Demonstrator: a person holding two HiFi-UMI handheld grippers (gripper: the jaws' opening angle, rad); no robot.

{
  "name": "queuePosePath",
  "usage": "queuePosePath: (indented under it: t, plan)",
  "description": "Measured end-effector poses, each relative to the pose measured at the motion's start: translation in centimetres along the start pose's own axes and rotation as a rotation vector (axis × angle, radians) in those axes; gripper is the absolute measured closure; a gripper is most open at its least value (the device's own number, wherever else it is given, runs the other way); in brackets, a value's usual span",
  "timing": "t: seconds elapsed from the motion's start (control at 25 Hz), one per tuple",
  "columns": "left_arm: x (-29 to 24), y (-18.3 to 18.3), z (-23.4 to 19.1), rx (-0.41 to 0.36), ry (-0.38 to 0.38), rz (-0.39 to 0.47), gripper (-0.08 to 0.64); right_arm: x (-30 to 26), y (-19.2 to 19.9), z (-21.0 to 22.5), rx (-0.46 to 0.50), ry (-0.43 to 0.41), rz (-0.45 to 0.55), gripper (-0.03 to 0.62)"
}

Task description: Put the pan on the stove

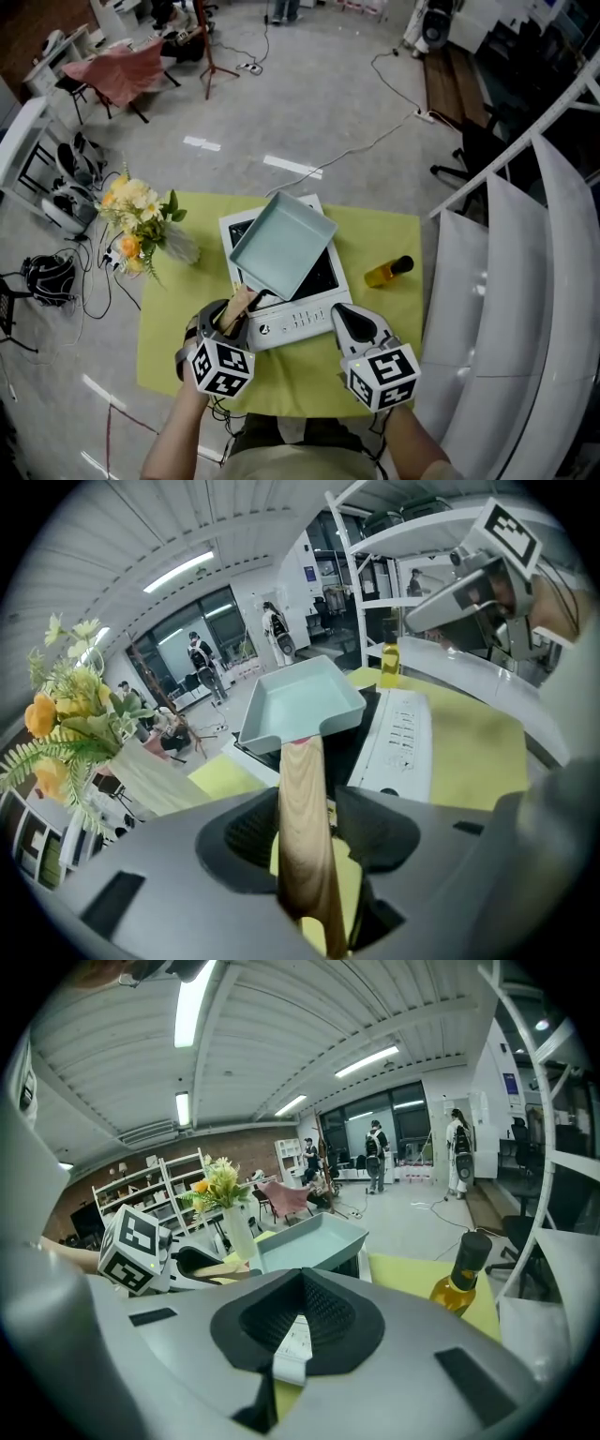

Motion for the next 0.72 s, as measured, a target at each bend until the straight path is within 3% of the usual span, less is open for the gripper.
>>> queuePosePath:
  t: [0.12, 0.28, 0.56, 0.72]
  plan:
    - [0.9, -0.3, 0.4, -0.006, 0.027, 0.018, 0.31, 0.4, -0.2, -0.4, 0.011, -0.005, -0.007, 0.586]
    - [2.4, -0.4, 0.3, -0.007, 0.004, 0.039, 0.302, 1.1, -0.4, -0.9, 0.02, 0.0, -0.003, 0.586]
    - [6.9, -2.1, -0.9, 0.027, -0.034, 0.134, 0.308, 3.2, -1.8, -2.3, 0.039, 0.005, 0.04, 0.586]
    - [10.0, -3.5, -1.7, 0.061, -0.066, 0.215, 0.368, 4.7, -3.3, -3.5, 0.057, 0.001, 0.088, 0.586]
Point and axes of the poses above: the fingertips, and each gripper's own axes: x backward along the fingers, z to its right, y out of its underside, the point moved 8 cm from there along x, backward along the fingers, and after that the axes turned 6 degrees about -x, right-handed, at the moved point
